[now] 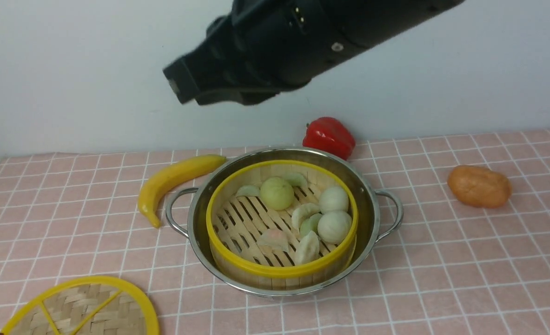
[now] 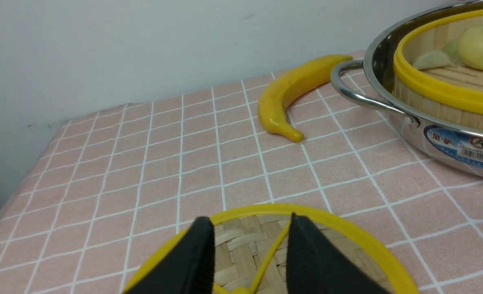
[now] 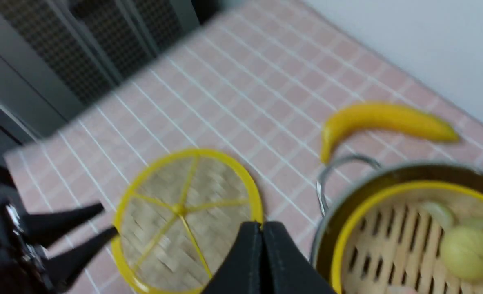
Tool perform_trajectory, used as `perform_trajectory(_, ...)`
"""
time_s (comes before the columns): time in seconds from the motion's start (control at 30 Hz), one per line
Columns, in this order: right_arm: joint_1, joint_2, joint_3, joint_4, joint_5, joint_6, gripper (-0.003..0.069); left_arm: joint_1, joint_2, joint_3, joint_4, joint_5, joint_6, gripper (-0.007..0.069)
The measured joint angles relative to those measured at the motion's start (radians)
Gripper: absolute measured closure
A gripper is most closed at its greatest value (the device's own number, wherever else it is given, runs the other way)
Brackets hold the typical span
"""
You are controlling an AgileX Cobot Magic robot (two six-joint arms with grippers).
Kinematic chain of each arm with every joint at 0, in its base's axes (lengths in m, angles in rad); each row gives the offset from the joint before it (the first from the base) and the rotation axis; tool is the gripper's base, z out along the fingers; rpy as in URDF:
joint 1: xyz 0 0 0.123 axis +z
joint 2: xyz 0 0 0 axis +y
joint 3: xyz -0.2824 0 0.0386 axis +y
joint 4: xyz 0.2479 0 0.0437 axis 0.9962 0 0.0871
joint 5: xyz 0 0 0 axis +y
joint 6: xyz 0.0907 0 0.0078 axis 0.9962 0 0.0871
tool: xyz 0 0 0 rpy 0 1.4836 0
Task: Place the steamer in the pot on the pink tablecloth, and put the lid on the steamer.
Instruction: 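Grasp the bamboo steamer lid lying on the table by its centre knob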
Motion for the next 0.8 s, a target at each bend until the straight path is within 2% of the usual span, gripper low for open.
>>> perform_trajectory(0.13, 0.0, -0.03, 0.068, -0.072, 0.039, -0.111, 0.0664, 0.0, 0.0, 0.0, 0.0, 0.0, 0.0, 0.0382)
perform_trajectory(0.23, 0.0, -0.113, 0.248, -0.143, 0.028, -0.15, 0.0661, 0.0, 0.0, 0.0, 0.0, 0.0, 0.0, 0.0382)
perform_trajectory(0.33, -0.072, -0.373, 0.695, -0.188, -0.137, -0.139, 0.0655, 0.0, 0.0, 0.0, 0.0, 0.0, 0.0, 0.0382)
perform_trajectory(0.4, -0.118, -0.471, 0.844, -0.188, -0.217, -0.122, 0.0655, 0.0, 0.0, 0.0, 0.0, 0.0, 0.0, 0.0382)
perform_trajectory(0.43, -0.163, -0.52, 0.917, -0.188, -0.26, -0.111, 0.0654, 0.0, 0.0, 0.0, 0.0, 0.0, 0.0, 0.0382)
perform_trajectory(0.5, -0.352, -0.757, 1.253, -0.188, -0.51, -0.055, 0.0648, 0.0, 0.0, 0.0, 0.0, 0.0, 0.0, 0.0382)
perform_trajectory(0.6, -0.532, -0.953, 1.483, -0.188, -0.715, -0.001, 0.0638, 0.0, 0.0, 0.0, 0.0, 0.0, 0.0, 0.0382)
perform_trajectory(0.63, -0.542, -0.966, 1.513, -0.188, -0.743, 0.005, 0.0636, 0.0, 0.0, 0.0, 0.0, 0.0, 0.0, 0.0382)
perform_trajectory(0.67, -0.605, -1.072, 1.604, -0.188, -0.836, 0.018, 0.063, 0.0, 0.0, 0.0, 0.0, 0.0, 0.0, 0.0382)
perform_trajectory(0.8, -0.718, -1.31, 1.785, -0.188, -0.918, 0.025, 0.0612, 0.0, 0.0, 0.0, 0.0, 0.0, 0.0, 0.0382)
